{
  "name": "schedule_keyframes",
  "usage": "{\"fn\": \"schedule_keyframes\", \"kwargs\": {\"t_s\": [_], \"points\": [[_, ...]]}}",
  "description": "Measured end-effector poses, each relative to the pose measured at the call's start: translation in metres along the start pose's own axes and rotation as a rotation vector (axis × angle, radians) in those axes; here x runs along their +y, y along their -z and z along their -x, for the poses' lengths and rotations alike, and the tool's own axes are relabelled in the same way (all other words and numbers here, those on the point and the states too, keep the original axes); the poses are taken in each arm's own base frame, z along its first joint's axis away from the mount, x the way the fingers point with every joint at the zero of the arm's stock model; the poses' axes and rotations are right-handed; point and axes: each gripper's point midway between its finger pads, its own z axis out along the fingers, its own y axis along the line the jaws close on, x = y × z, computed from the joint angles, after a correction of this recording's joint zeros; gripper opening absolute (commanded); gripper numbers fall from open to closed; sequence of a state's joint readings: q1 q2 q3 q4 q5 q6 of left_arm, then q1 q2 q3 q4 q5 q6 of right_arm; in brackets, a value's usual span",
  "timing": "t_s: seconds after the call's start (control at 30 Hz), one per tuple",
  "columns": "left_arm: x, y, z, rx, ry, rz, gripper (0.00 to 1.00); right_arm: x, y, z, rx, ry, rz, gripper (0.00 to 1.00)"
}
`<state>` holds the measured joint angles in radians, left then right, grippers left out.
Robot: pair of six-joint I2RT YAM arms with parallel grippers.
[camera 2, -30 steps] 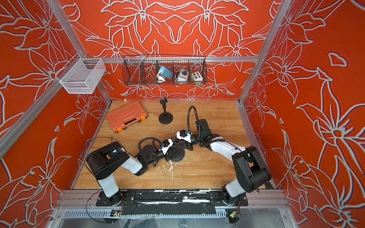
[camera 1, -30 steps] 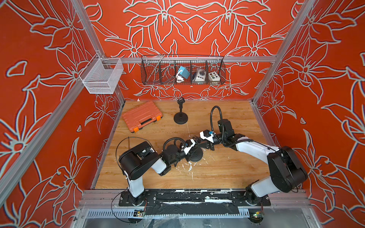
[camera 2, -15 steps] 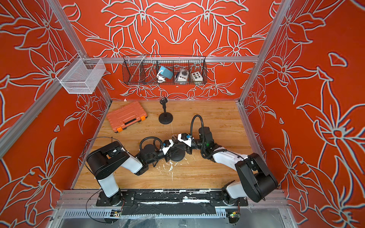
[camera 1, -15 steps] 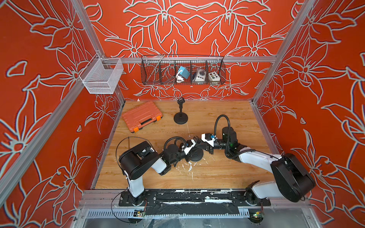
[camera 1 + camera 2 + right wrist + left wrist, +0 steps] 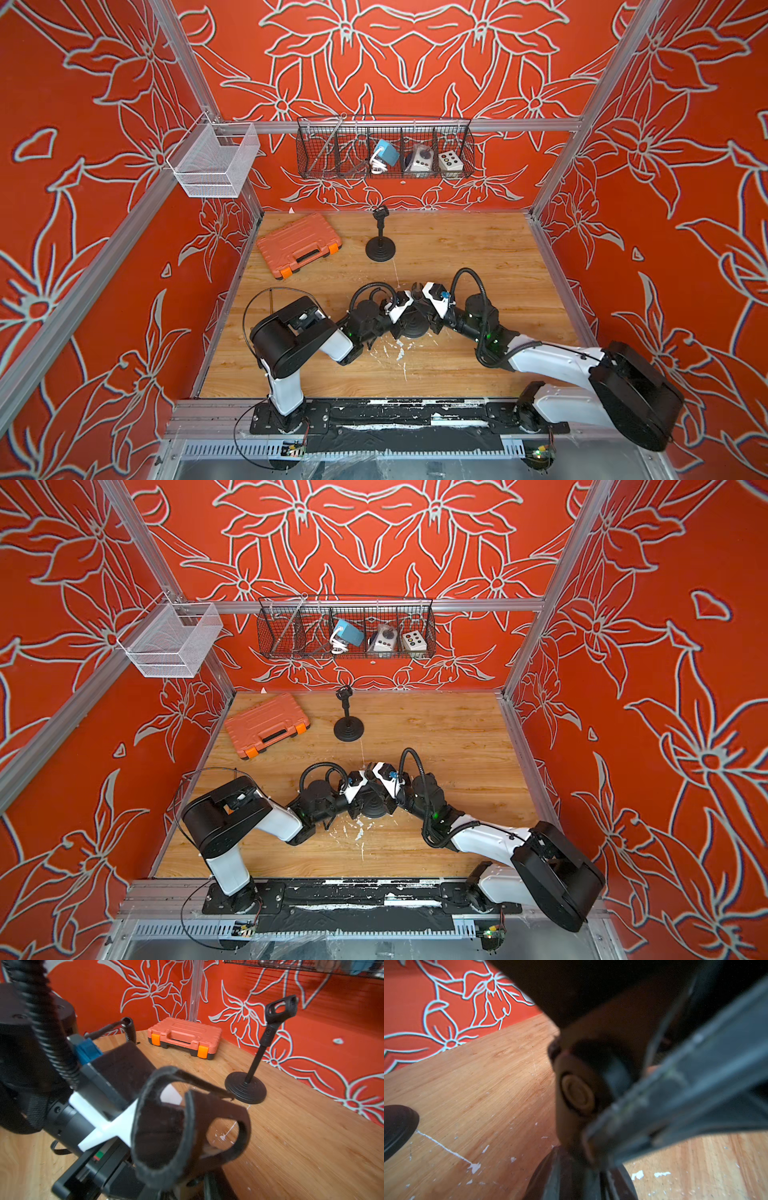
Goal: Assemble a microphone stand
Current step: Screw the microphone stand pole into the microphone stand base.
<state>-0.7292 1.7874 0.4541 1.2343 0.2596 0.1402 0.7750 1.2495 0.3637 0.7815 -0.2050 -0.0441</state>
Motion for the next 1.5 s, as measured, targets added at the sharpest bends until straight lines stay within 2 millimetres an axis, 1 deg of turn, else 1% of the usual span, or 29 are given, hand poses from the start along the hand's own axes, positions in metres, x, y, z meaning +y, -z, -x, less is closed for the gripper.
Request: {"fn": "schedule_keyframes", "kwargs": {"t_s": [0.1,0.23,0.27,0.33,0.4,0.43,0.53,0.67,0.73,0.87,0.93,1.03,1.17,1.43,1.5], "points": [[0.0,-0.003,0.006,-0.013,0.007,-0.006,0.21,-0.006,0.001,0.0,-0.003,-0.036,-0.047,0.0],[-0.001,-0.006,0.008,-0.015,0.011,-0.014,0.07,-0.01,0.001,0.0,-0.001,-0.064,-0.073,0.0],[-0.001,-0.006,0.008,-0.015,0.009,-0.015,0.06,-0.01,0.001,0.0,0.0,-0.064,-0.072,0.06],[-0.001,-0.005,0.008,-0.017,0.006,-0.015,0.03,-0.01,0.002,0.0,0.01,-0.061,-0.065,0.21],[-0.002,-0.004,0.007,-0.019,0.006,-0.015,0.0,-0.009,0.004,0.001,0.025,-0.058,-0.035,0.32],[-0.003,-0.003,0.007,-0.02,0.007,-0.017,0.0,-0.008,0.006,0.001,0.032,-0.054,-0.016,0.36],[-0.002,0.001,0.005,-0.026,0.023,-0.004,0.0,-0.014,0.014,-0.006,0.062,-0.058,0.033,0.44],[-0.001,0.008,0.003,-0.035,0.029,0.012,0.0,-0.023,0.028,-0.003,0.059,-0.047,0.07,0.49],[-0.002,0.012,0.002,-0.037,0.031,0.016,0.0,-0.02,0.032,-0.001,0.063,-0.018,0.119,0.5],[-0.002,0.017,0.002,-0.033,0.034,0.021,0.0,-0.001,0.034,0.002,0.07,0.06,0.265,0.5],[-0.002,0.018,0.002,-0.03,0.034,0.022,0.0,0.009,0.033,0.004,0.064,0.094,0.341,0.51],[-0.003,0.018,0.001,-0.026,0.031,0.018,0.0,0.016,0.03,0.003,0.058,0.12,0.41,0.51],[-0.004,0.018,0.001,-0.023,0.026,0.01,0.0,0.017,0.021,-0.001,0.076,0.124,0.448,0.5],[-0.004,0.018,0.001,-0.022,0.023,0.01,0.01,0.01,0.002,-0.001,0.076,0.081,0.445,0.47],[-0.004,0.018,0.001,-0.021,0.023,0.009,0.03,0.007,-0.001,0.001,0.065,0.06,0.427,0.43]]}}
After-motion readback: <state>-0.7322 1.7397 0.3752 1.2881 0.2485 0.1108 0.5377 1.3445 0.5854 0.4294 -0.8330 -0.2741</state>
